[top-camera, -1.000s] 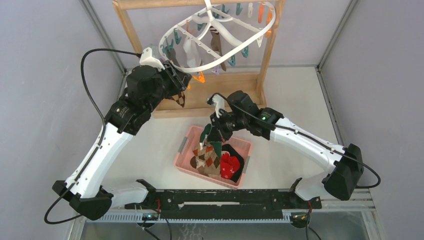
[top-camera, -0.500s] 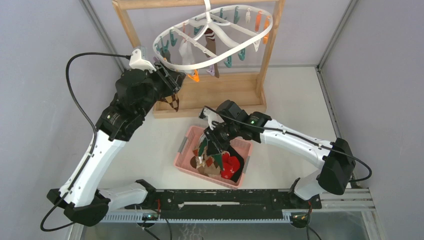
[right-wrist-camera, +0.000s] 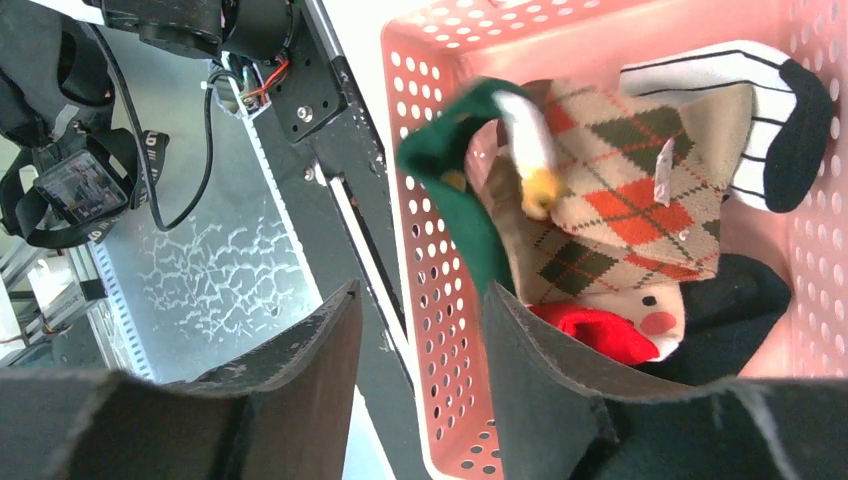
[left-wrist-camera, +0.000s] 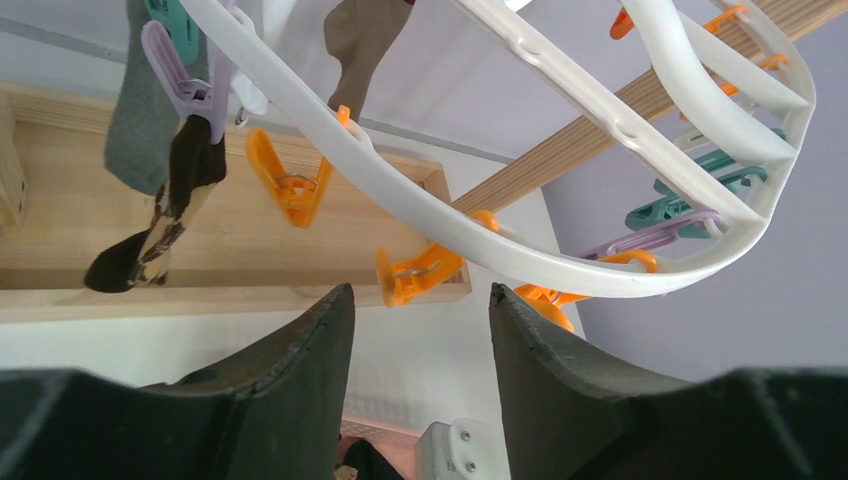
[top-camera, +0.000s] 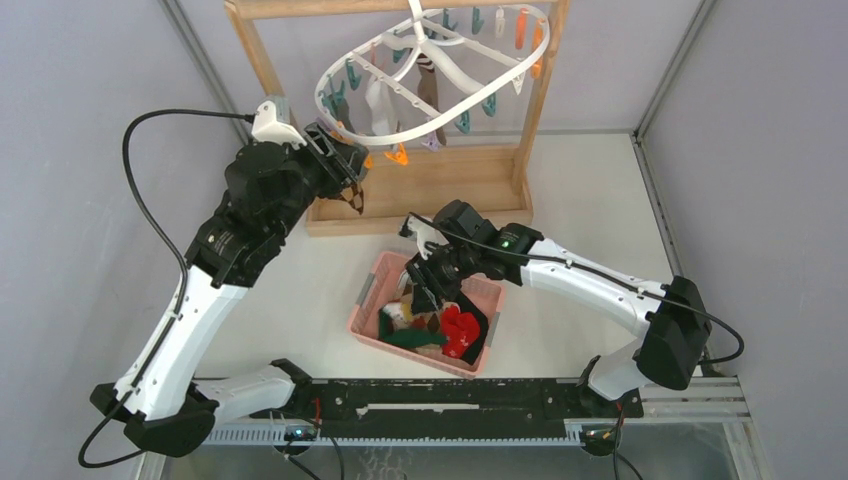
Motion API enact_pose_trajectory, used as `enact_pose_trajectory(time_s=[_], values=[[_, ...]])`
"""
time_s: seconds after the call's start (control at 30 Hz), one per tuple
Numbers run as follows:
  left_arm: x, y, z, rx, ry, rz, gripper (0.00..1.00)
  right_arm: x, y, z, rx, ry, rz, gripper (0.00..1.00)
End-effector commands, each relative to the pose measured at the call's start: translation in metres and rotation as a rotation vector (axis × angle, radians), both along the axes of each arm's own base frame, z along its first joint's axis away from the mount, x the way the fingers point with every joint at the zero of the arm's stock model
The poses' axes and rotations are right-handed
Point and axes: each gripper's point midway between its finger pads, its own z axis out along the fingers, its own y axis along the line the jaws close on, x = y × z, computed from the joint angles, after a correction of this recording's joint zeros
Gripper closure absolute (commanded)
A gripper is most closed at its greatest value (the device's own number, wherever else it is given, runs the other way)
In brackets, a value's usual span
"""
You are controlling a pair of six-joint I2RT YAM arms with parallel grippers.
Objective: Remove the socks clipped to the hanger
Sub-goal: Place the sock in the bin.
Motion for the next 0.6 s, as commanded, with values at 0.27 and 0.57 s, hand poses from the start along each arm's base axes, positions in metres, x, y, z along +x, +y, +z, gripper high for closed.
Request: enact_pose_trajectory(time_s=[0.27, 0.57], values=[[-0.013, 0.025, -0.008, 0.033, -0.012, 0.066, 0.27, 0.000, -0.012, 0.029, 0.039, -0.069, -0.029, 0.40], [-0.023, 0.043, -0.032, 0.068, 0.001, 0.116, 0.17, 0.002, -0.016, 0.037, 0.058, -0.073, -0.047, 0.39]])
